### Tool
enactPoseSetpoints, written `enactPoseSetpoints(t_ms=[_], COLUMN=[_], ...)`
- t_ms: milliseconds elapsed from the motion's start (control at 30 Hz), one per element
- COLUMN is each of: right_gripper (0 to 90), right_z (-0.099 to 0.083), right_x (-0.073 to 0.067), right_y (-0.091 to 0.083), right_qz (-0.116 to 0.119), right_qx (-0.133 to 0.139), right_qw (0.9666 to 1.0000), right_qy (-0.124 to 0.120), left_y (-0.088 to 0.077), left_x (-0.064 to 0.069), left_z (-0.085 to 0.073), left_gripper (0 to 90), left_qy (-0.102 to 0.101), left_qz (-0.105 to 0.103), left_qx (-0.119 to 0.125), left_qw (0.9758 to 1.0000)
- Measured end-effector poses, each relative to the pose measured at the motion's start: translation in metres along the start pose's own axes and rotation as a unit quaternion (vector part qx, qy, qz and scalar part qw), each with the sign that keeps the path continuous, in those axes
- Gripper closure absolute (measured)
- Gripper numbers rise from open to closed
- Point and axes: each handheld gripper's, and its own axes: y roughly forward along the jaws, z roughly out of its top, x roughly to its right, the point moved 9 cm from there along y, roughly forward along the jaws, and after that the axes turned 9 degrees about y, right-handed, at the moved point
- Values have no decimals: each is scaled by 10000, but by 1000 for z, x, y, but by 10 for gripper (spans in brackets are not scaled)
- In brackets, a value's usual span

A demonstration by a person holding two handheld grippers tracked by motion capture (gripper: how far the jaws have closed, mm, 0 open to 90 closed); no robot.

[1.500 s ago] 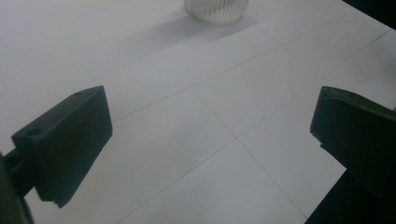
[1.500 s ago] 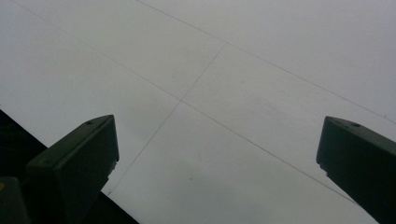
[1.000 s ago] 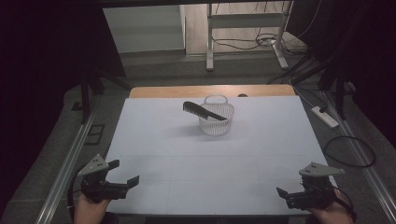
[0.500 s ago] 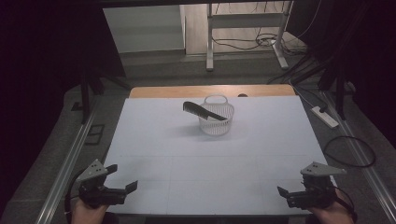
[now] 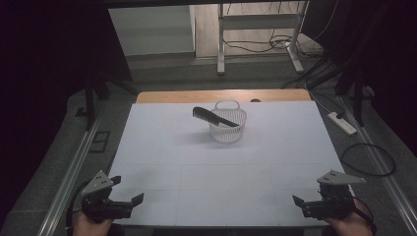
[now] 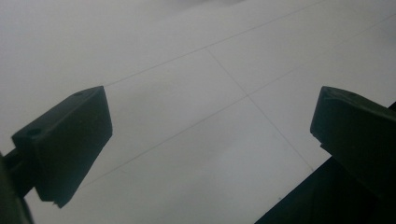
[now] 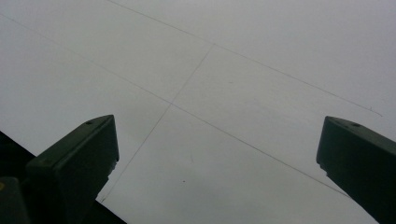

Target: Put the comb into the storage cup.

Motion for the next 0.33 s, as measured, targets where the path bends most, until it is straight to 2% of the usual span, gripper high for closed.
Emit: enactPoseSetpoints(t_ms=[333], right_gripper=[0], right_z=[0], right_x=[1], right_y=[1], right_qz=[-61], right_qx=[-4], right_qw=[10000], right_qy=[22], left_y=[-1], left_x=[-2], left_z=[-4], left_gripper=[0], left_qy=[-84], left_qz=[137], left_qx=[-157], left_qw=[9997])
